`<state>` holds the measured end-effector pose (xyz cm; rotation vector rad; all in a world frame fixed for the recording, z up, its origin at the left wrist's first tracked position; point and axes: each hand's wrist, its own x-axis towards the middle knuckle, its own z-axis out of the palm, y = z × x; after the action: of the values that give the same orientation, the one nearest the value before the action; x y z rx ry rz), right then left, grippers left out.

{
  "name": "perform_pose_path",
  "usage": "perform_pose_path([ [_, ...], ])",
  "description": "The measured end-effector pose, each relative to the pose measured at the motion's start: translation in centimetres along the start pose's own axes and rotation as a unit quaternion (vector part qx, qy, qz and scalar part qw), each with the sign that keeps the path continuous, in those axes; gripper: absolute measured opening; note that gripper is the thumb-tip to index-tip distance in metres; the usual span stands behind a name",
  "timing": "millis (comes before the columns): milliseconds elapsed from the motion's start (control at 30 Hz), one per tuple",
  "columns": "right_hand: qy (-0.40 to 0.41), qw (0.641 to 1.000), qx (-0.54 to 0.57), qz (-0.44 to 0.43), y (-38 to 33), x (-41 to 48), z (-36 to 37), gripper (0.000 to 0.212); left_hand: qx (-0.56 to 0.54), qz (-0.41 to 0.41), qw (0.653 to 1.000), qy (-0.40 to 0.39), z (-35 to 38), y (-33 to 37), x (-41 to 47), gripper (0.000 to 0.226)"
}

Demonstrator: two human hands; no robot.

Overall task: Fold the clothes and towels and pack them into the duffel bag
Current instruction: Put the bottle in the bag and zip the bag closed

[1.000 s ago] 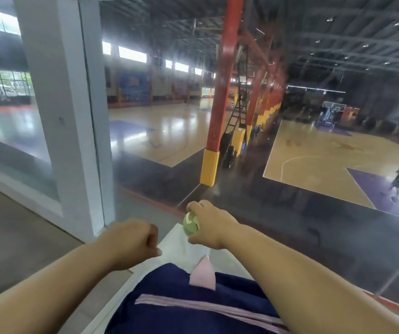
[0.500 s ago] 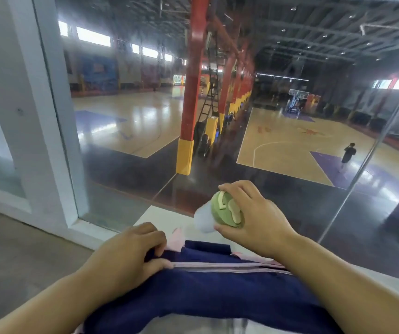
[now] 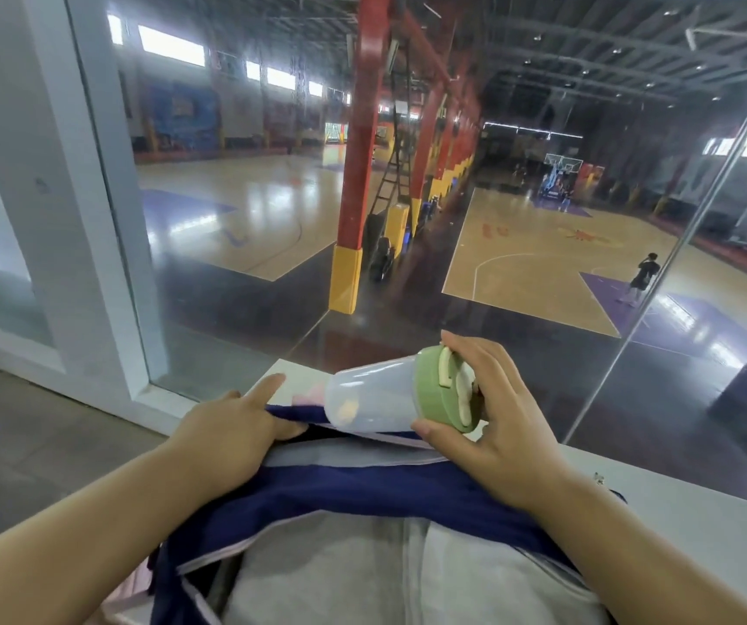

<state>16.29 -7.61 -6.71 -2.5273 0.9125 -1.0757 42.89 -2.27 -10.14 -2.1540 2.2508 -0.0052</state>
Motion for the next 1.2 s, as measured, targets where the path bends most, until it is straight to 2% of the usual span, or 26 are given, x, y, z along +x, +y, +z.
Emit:
perform_pose_path([
  [133, -0.041, 0.998, 0.000, -0.040, -0.5, 0.4, -0.2, 0.074, 0.035, -0.048, 0.998, -0.017, -0.9, 0.1, 0.5, 0.068],
  [333, -0.155, 0.985, -0.045, -0.061, -0.8, 1.8, 1.4, 0.077, -0.001, -0.027, 0.999, -0.042, -2.5, -0.1, 1.6, 0.069],
  [467, -0.194, 0.969, -0.080, -0.126, -0.9, 3.5, 4.0, 0.059, -0.015, -0.012, 0.999, -0.051, -4.2, 0.2, 1.6, 0.076],
  [533, -0.224, 0.959, -0.116, -0.126, -1.2, 4.2, 5.0, 0.050, -0.026, -0.010, 0.998, -0.052, -4.7, 0.2, 1.5, 0.079],
  [600, -0.263, 0.944, -0.143, -0.137, -1.5, 4.5, 5.8, 0.049, -0.030, -0.013, 0.998, -0.053, -4.9, 0.1, 1.5, 0.084],
  [733, -0.278, 0.917, -0.197, -0.205, -1.3, 4.3, 7.3, 0.047, -0.039, -0.003, 0.997, -0.066, -5.0, -0.3, 1.3, 0.086],
  [833, -0.326, 0.902, -0.235, -0.160, -0.4, 4.2, 7.9, 0.063, -0.039, -0.014, 0.997, -0.059, -4.8, -0.8, 1.6, 0.100],
  [867, -0.337, 0.897, -0.248, -0.143, -0.2, 4.1, 7.8, 0.063, -0.037, -0.025, 0.997, -0.060, -4.8, -1.1, 1.7, 0.109],
  [933, -0.358, 0.890, -0.259, -0.115, 0.4, 3.9, 7.5, 0.051, -0.046, -0.035, 0.996, -0.066, -4.6, -1.3, 1.7, 0.112],
  [1033, -0.405, 0.876, -0.248, -0.082, 0.7, 3.7, 7.0, 0.045, -0.050, -0.037, 0.997, -0.051, -4.5, -1.2, 1.4, 0.103],
  [1100, -0.404, 0.886, -0.219, -0.061, 0.2, 3.4, 6.4, 0.043, -0.057, -0.057, 0.996, -0.026, -4.5, -0.9, 0.9, 0.096],
  [1200, -0.366, 0.914, -0.174, -0.022, -1.1, 2.7, 4.7, 0.035, -0.055, -0.078, 0.995, 0.011, -4.6, -0.3, -0.3, 0.072],
])
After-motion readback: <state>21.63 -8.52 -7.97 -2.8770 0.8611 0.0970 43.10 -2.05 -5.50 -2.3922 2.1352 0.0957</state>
